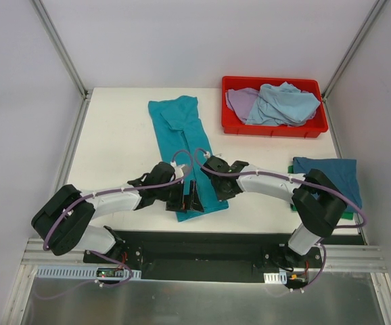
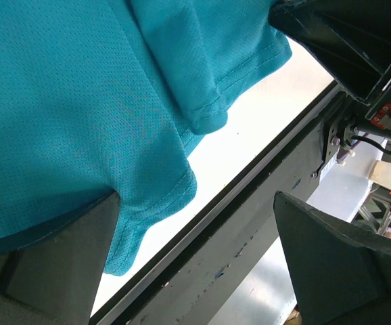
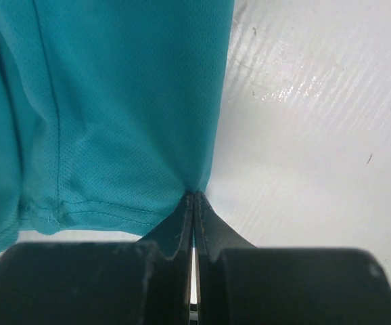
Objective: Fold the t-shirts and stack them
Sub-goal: Rotate the tshirt 100 degrees
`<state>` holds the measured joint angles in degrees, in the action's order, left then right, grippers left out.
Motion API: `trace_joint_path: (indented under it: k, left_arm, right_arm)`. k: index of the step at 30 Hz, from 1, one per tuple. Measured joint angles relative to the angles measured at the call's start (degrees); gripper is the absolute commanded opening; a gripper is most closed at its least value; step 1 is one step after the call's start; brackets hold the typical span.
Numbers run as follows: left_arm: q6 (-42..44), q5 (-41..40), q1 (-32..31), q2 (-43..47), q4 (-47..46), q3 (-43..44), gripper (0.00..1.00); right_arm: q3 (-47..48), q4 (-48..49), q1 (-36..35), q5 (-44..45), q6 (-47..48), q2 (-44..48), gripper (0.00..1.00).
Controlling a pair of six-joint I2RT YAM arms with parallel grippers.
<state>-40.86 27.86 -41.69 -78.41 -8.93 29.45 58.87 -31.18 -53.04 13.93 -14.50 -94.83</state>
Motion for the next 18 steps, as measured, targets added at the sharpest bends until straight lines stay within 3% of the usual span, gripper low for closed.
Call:
trace_joint_path:
  k: [4, 7, 12, 14, 18]
  left_arm:
    - [0.0, 0.1, 0.0, 0.5, 0.2, -0.4, 0.99]
    - [0.0, 0.2, 0.0, 0.8, 0.5, -0.4, 0.99]
    - [0.0, 0.7, 0.0, 1.6, 1.6, -0.4, 0.99]
    - [0.0, 1.1, 0.0, 2.9, 3.2, -0.4, 0.99]
    - [-0.3, 1.7, 0.0, 9.6, 6.4, -0.6, 0.99]
  right_arm:
    - [-0.7, -0.6, 0.2, 0.5, 0.2, 0.0, 0.08]
    - [-0.7, -0.6, 0.3, 0.3, 0.4, 0.5, 0.23]
    - [-2.0, 0.2, 0.3, -1.7, 0.6, 4.5, 0.35]
    - [-2.9, 0.9, 0.3, -2.4, 0.5, 7.6, 0.62]
    - [-5.7, 2.6, 0.4, -2.6, 0.2, 16.0, 0.94]
